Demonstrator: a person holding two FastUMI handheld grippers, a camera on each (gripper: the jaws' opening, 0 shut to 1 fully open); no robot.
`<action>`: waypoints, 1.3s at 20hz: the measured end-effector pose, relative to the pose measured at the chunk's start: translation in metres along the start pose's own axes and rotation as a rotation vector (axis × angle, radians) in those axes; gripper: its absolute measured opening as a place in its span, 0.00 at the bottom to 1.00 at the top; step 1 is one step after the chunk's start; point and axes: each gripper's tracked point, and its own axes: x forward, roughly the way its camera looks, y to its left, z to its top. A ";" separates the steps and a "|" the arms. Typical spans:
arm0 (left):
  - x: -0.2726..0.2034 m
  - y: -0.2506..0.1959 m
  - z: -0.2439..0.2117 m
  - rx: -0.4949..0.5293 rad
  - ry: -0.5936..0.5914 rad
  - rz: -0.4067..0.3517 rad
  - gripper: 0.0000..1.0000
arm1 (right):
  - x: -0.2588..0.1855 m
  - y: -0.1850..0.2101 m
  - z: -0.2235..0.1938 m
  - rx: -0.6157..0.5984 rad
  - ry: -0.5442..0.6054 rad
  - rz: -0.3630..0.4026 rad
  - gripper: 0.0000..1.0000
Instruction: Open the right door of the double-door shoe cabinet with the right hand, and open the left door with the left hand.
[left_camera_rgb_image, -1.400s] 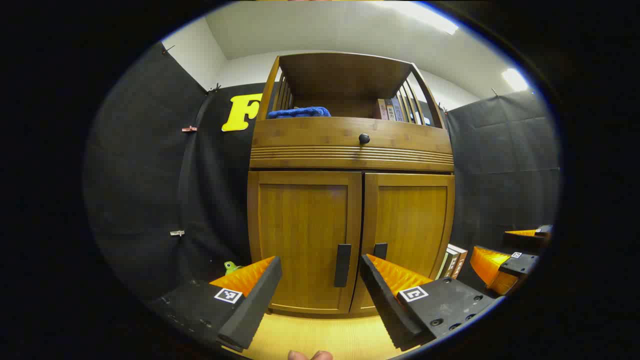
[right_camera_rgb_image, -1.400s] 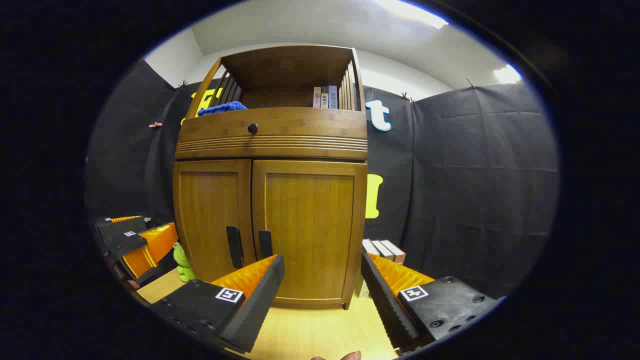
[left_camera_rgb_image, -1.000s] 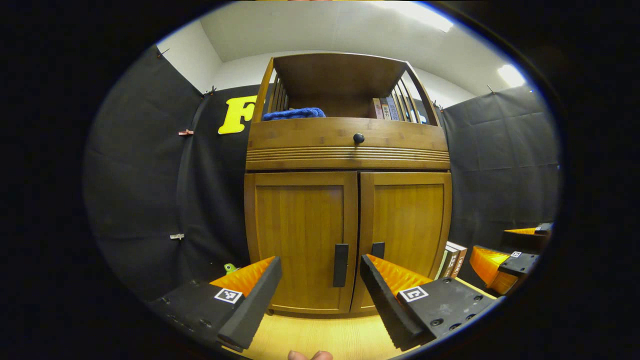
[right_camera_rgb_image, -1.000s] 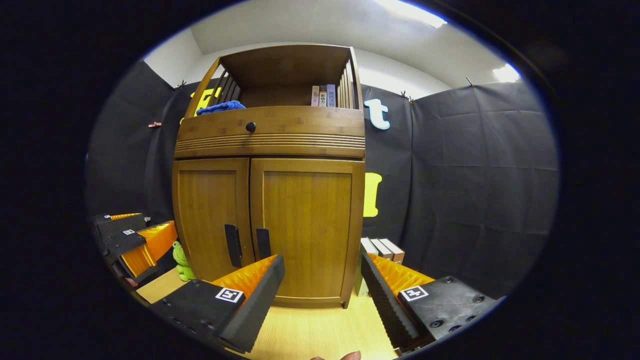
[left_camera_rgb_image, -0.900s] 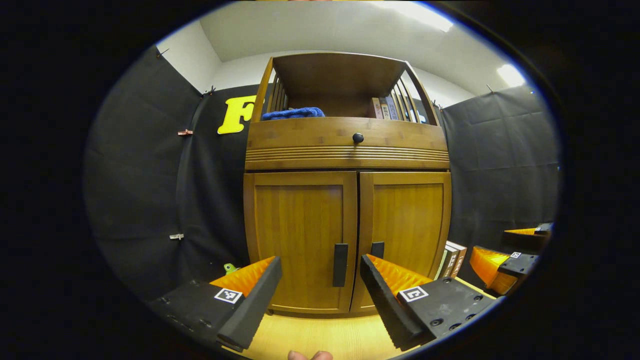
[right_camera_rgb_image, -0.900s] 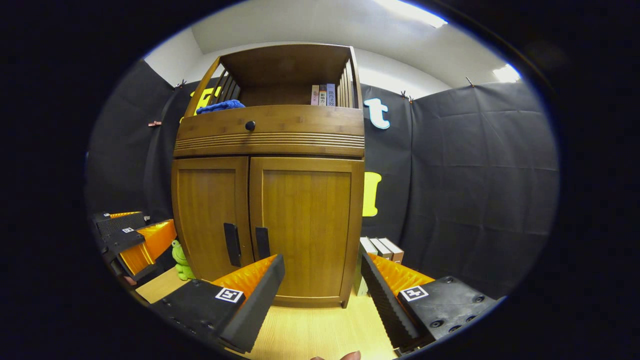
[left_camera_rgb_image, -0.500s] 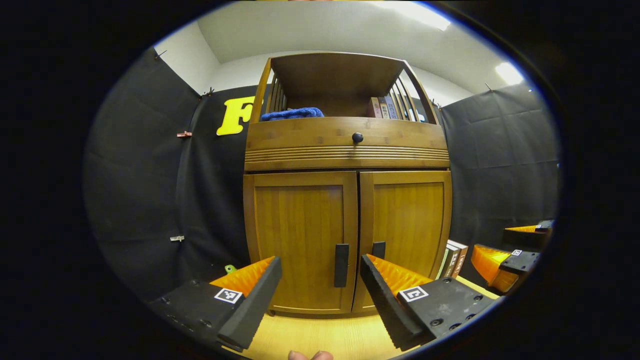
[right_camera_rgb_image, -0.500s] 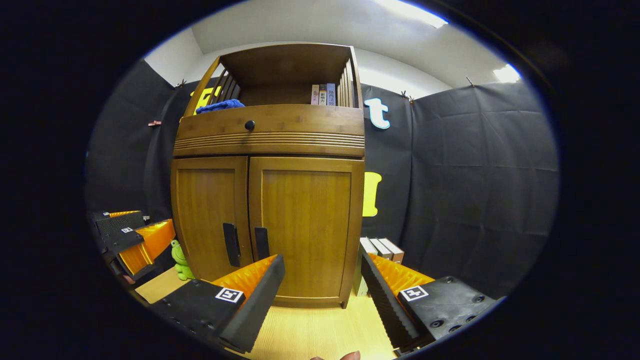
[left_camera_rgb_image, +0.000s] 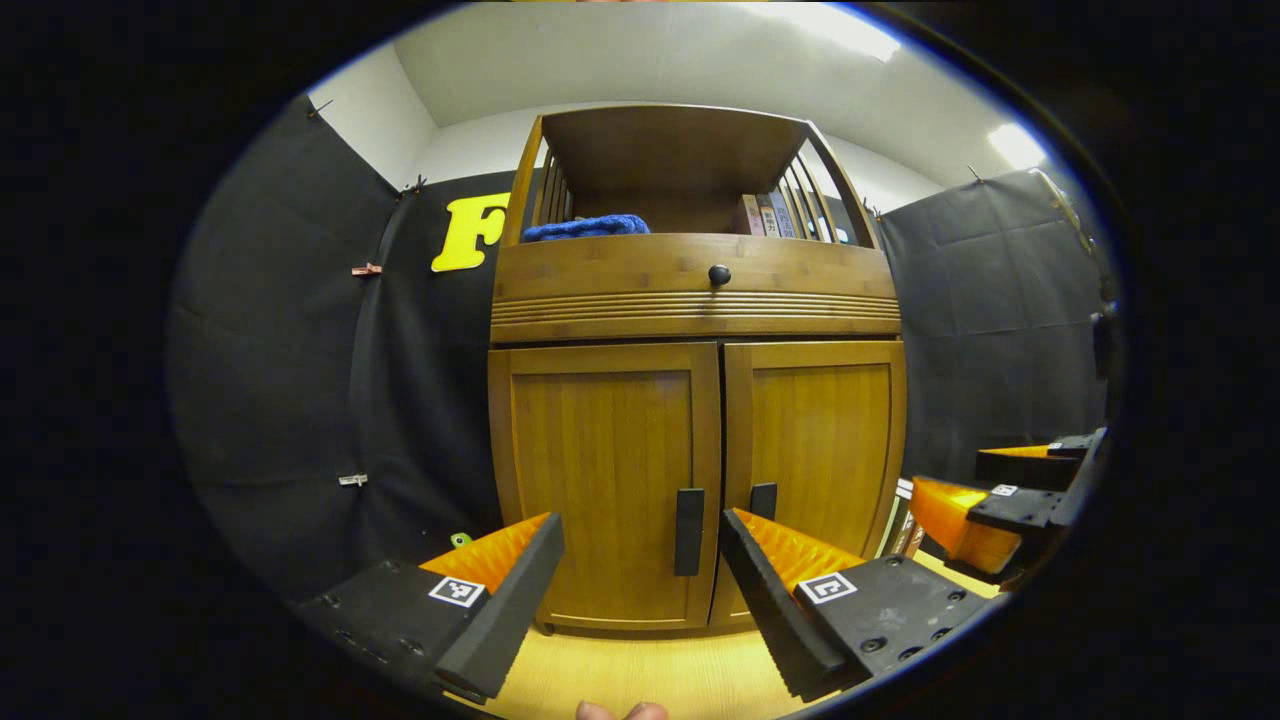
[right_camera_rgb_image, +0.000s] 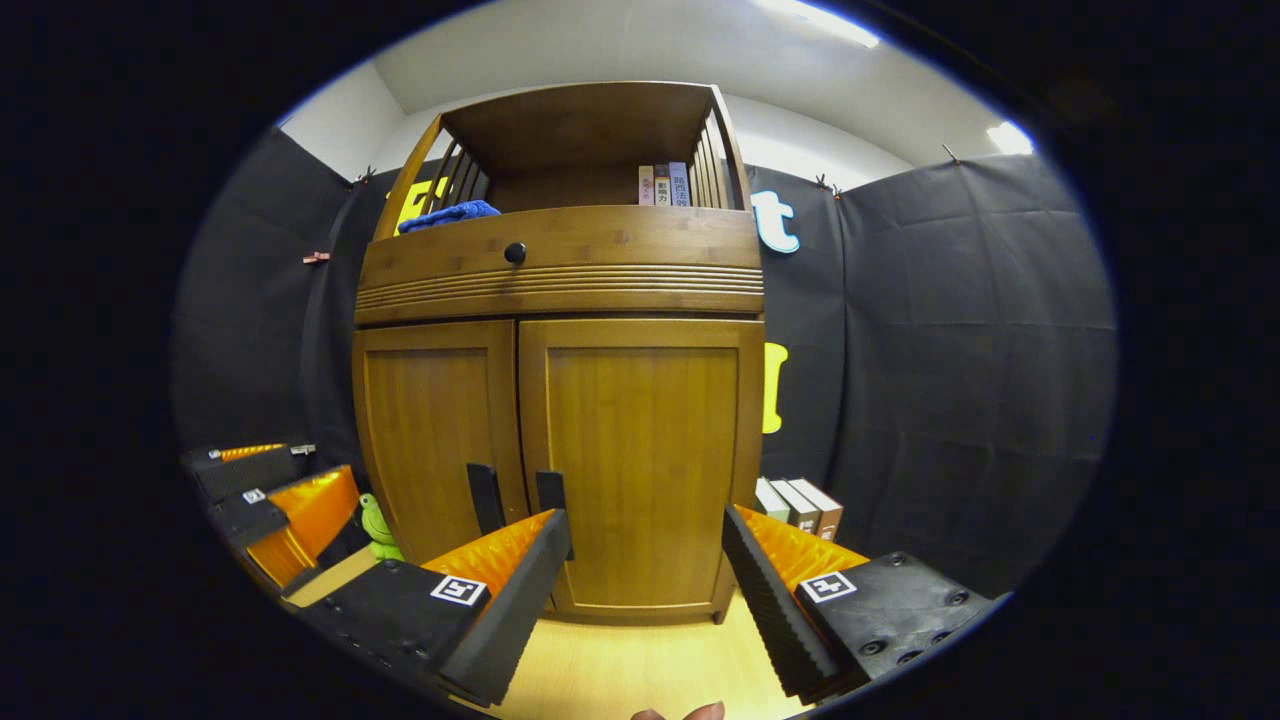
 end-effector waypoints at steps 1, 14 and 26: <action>0.000 0.002 -0.001 0.002 0.001 -0.003 0.98 | 0.010 0.005 0.000 -0.009 -0.003 0.006 0.98; 0.001 0.041 -0.016 -0.029 0.041 -0.013 0.98 | 0.125 0.089 -0.081 0.042 0.158 0.100 0.97; -0.012 0.091 -0.023 -0.047 0.058 -0.010 0.98 | 0.175 0.088 -0.118 0.051 0.220 -0.004 0.38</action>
